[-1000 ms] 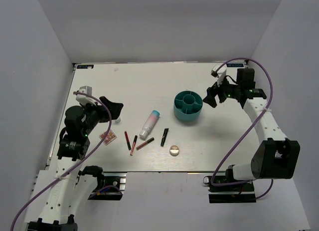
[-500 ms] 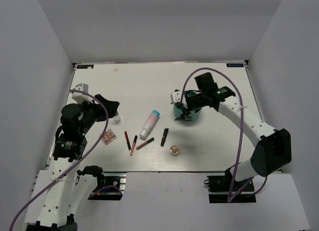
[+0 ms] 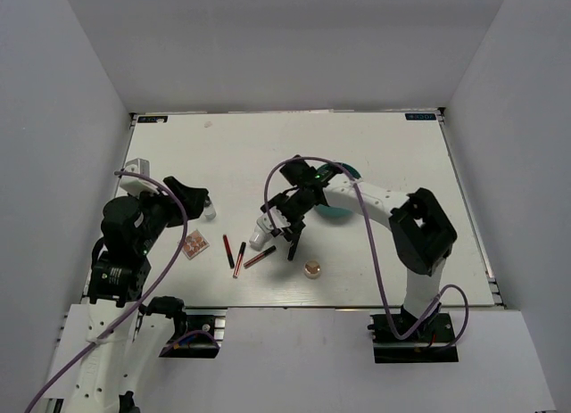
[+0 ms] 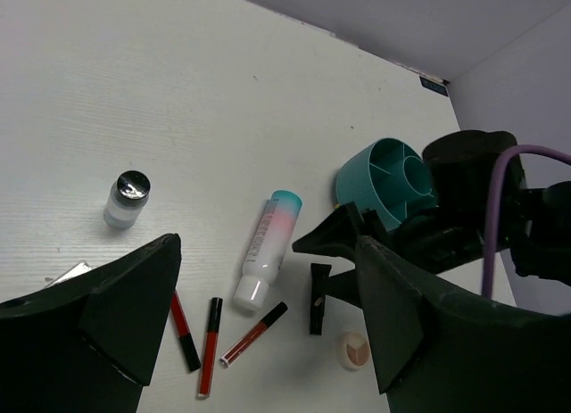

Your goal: Organize the makeup

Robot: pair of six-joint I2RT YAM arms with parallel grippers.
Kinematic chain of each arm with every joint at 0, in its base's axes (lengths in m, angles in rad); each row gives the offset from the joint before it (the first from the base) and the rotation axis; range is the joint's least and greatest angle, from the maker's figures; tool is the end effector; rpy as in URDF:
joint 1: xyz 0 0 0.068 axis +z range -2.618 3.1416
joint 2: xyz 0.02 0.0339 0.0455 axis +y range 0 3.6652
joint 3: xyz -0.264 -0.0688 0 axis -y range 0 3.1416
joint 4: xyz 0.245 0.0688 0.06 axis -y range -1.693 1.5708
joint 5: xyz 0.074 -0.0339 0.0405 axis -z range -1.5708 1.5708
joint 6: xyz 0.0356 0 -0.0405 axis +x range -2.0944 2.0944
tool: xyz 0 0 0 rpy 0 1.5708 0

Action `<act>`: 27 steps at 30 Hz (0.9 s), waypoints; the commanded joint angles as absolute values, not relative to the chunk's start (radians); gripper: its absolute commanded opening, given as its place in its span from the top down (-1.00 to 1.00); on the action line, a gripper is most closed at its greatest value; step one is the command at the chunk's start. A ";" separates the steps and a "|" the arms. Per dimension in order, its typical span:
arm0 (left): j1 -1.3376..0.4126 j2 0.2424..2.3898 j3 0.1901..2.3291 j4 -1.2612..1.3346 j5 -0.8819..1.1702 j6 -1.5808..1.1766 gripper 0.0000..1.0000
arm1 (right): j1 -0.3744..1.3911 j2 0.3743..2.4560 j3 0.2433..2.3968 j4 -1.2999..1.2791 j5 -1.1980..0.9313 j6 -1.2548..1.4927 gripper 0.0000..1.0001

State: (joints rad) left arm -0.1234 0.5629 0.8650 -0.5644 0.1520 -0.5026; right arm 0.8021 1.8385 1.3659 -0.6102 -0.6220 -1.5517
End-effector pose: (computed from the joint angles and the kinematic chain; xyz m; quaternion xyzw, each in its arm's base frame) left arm 0.1167 -0.0199 0.3562 -0.1037 0.7857 -0.2442 0.5588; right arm 0.2517 0.2901 0.2191 -0.8815 0.2863 0.1921 0.3227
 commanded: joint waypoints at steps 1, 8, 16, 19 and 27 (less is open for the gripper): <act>-0.118 0.548 0.874 -0.598 0.133 -0.514 -0.77 | 0.836 1.903 1.468 -0.646 -0.575 -1.690 -0.39; -0.118 0.529 0.867 -0.615 0.123 -0.517 -0.77 | 0.873 1.980 1.513 -0.653 -0.532 -1.767 -0.41; -0.118 0.532 0.845 -0.588 0.130 -0.531 -0.77 | 0.907 2.057 1.539 -0.660 -0.488 -1.760 -0.37; -0.118 0.544 0.850 -0.586 0.137 -0.531 -0.77 | 0.922 2.100 1.565 -0.653 -0.457 -1.740 -0.36; -0.118 0.535 0.854 -0.603 0.130 -0.529 -0.77 | 0.930 2.218 1.721 -0.788 -0.347 -1.729 -0.21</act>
